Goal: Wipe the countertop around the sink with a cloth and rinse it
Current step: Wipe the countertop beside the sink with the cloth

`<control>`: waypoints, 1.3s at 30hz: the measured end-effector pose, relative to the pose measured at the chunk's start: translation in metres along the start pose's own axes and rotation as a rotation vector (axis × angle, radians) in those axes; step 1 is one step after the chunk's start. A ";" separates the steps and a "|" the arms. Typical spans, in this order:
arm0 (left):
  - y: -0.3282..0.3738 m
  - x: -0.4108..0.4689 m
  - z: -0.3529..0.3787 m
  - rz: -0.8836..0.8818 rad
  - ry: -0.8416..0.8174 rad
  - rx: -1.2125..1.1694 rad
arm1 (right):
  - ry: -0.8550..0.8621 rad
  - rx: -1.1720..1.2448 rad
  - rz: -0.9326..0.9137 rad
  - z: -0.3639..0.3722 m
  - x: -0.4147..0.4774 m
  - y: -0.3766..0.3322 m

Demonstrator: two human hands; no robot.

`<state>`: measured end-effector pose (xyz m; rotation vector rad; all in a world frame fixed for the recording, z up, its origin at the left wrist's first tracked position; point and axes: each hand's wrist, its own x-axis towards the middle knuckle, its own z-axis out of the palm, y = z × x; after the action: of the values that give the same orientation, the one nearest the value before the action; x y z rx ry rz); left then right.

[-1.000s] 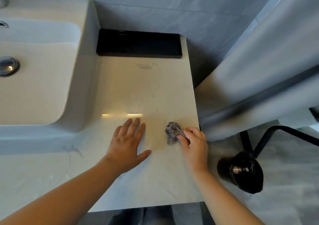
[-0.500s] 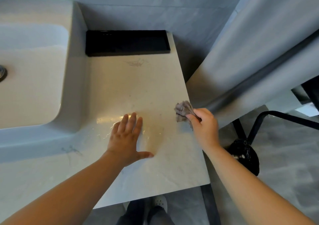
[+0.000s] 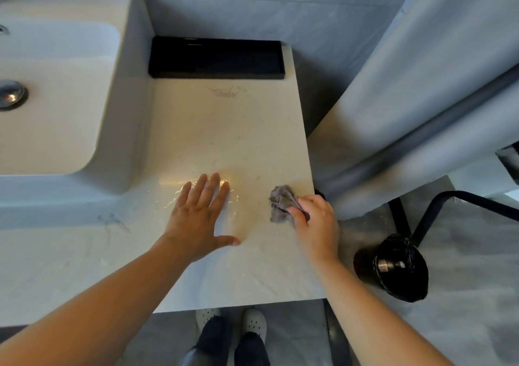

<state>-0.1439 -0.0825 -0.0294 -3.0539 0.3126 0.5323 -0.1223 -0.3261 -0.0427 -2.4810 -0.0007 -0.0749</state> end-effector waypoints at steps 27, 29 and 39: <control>-0.030 -0.103 0.057 -0.272 0.105 -0.198 | -0.025 -0.027 -0.019 0.029 0.064 -0.036; -0.031 -0.104 0.058 -0.269 0.109 -0.206 | -0.023 -0.017 -0.052 0.031 0.048 -0.039; -0.031 -0.105 0.060 -0.245 0.114 -0.203 | -0.147 0.029 -0.152 0.033 -0.050 -0.048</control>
<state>-0.2539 -0.0285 -0.0506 -3.2578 -0.1220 0.3992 -0.1718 -0.2669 -0.0415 -2.4488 -0.2507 0.0436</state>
